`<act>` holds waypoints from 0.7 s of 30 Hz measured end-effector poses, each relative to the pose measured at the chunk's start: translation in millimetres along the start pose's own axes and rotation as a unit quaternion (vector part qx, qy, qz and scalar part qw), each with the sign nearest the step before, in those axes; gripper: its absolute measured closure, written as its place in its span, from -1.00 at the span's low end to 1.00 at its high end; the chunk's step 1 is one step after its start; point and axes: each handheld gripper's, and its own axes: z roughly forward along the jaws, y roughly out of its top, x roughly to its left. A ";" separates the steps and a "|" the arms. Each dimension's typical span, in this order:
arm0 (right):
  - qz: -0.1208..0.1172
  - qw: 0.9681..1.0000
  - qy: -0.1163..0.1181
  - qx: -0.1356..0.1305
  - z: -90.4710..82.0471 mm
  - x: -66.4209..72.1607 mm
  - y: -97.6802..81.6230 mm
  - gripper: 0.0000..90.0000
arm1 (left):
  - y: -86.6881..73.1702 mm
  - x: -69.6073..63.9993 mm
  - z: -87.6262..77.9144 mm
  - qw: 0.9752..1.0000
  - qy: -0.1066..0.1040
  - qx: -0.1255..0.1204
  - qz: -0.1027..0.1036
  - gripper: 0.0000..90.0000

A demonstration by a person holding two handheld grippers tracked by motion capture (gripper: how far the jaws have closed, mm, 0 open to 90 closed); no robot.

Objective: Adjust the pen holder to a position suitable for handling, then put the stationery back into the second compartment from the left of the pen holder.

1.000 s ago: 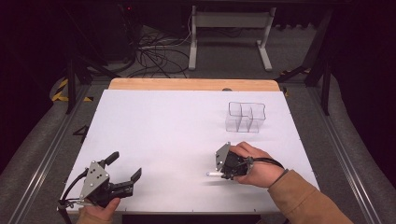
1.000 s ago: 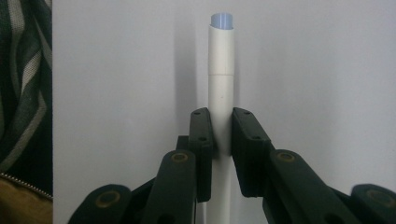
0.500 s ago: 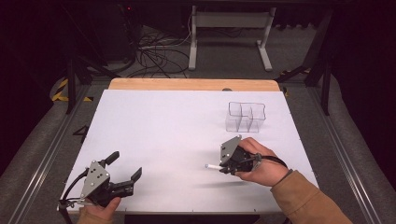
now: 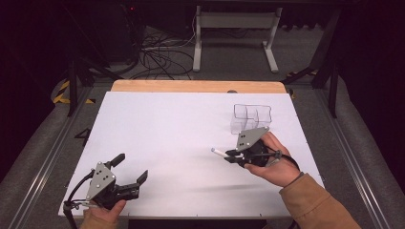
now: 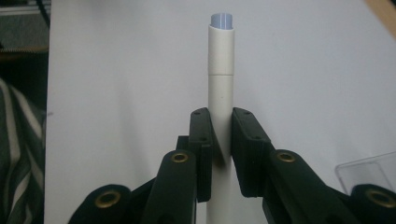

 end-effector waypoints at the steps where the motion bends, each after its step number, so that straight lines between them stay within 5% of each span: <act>1: 0.004 1.000 -0.004 -0.007 -2.1 -1.2 0.0 0.76 | 0.3 -0.3 -1.1 1.000 0.002 -0.001 0.001 -0.78; 5: 0.045 0.996 -0.035 -0.067 -15.6 -10.1 -0.4 0.76 | 0.1 0.4 0.6 1.000 0.000 0.000 -0.001 -0.78; 7: 0.052 0.995 -0.039 -0.075 -17.2 -11.2 -0.4 0.76 | 0.0 1.0 0.8 1.000 0.000 0.002 -0.001 -0.78; 11: 0.086 0.988 -0.054 -0.114 -24.5 -20.7 -1.9 0.76 | -0.6 1.0 0.3 1.000 0.000 0.001 0.000 -0.78; 16: 0.098 0.984 -0.066 -0.131 -26.5 -25.7 -1.3 0.76 | -0.4 1.4 0.0 1.000 -0.001 0.000 -0.002 -0.78; 21: 0.118 0.977 -0.082 -0.160 -29.0 -32.6 -1.8 0.76 | -0.1 1.1 0.9 1.000 -0.001 -0.001 -0.002 -0.78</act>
